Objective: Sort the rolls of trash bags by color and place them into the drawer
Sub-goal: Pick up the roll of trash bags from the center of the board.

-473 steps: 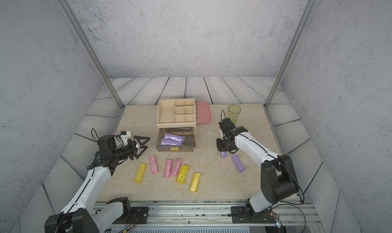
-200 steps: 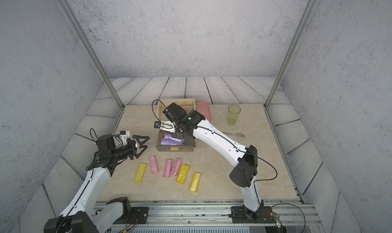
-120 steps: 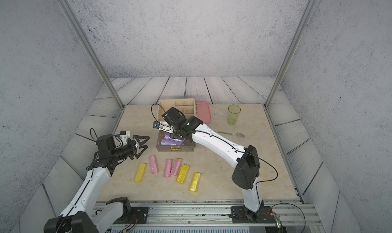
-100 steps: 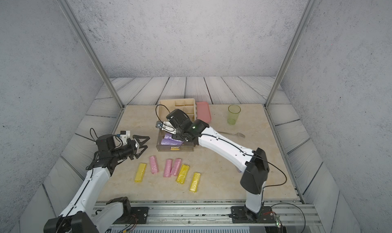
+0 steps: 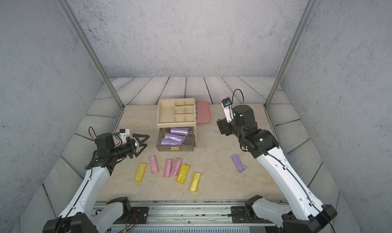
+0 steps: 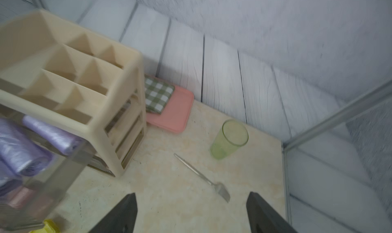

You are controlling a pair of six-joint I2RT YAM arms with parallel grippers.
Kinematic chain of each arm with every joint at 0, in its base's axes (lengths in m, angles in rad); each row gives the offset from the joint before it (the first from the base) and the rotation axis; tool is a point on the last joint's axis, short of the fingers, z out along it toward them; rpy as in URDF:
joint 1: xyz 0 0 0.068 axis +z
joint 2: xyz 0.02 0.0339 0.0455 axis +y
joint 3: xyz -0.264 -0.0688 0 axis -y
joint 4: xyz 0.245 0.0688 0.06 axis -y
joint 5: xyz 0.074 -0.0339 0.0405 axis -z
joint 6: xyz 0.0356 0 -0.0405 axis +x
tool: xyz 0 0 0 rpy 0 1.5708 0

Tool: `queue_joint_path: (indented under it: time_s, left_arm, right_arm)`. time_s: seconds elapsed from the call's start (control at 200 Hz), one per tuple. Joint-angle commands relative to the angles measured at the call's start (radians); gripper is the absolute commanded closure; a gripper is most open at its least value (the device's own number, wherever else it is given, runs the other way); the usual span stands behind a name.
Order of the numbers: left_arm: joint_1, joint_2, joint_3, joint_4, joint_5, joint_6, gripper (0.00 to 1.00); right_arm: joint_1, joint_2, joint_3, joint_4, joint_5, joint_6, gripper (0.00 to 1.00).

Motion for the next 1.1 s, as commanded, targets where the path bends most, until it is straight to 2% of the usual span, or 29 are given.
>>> queue_joint_path:
  time_s: [0.0, 0.06, 0.18, 0.345, 0.5, 0.846, 0.956, 1.096]
  left_arm:
    - [-0.008, 0.007, 0.026, 0.030, 0.008, 0.002, 0.21]
    - [-0.008, 0.003, 0.021, 0.035, 0.008, -0.003, 0.21]
    - [-0.008, -0.008, -0.002, 0.059, 0.009, -0.024, 0.21]
    - [-0.008, -0.004, -0.016, 0.069, 0.017, -0.030, 0.21]
    - [-0.009, -0.004, -0.026, 0.085, 0.017, -0.039, 0.21]
    - [-0.009, -0.008, -0.040, 0.090, 0.020, -0.043, 0.21]
    - [-0.010, -0.004, -0.044, 0.091, 0.019, -0.043, 0.21]
    - [-0.010, 0.002, -0.044, 0.100, 0.019, -0.047, 0.21]
  right_arm:
    - [-0.065, 0.139, -0.063, -0.287, -0.104, 0.292, 0.15]
    - [-0.101, 0.172, -0.125, -0.288, -0.139, 0.342, 0.15]
    - [-0.133, 0.154, -0.279, -0.172, -0.141, 0.391, 0.15]
    - [-0.168, 0.181, -0.378, -0.126, -0.129, 0.423, 0.12]
    - [-0.194, 0.226, -0.476, -0.038, -0.180, 0.453, 0.11]
    - [-0.230, 0.288, -0.512, 0.055, -0.158, 0.450, 0.14]
    - [-0.255, 0.304, -0.505, 0.064, -0.187, 0.452, 0.15]
    - [-0.280, 0.343, -0.477, 0.051, -0.208, 0.442, 0.22]
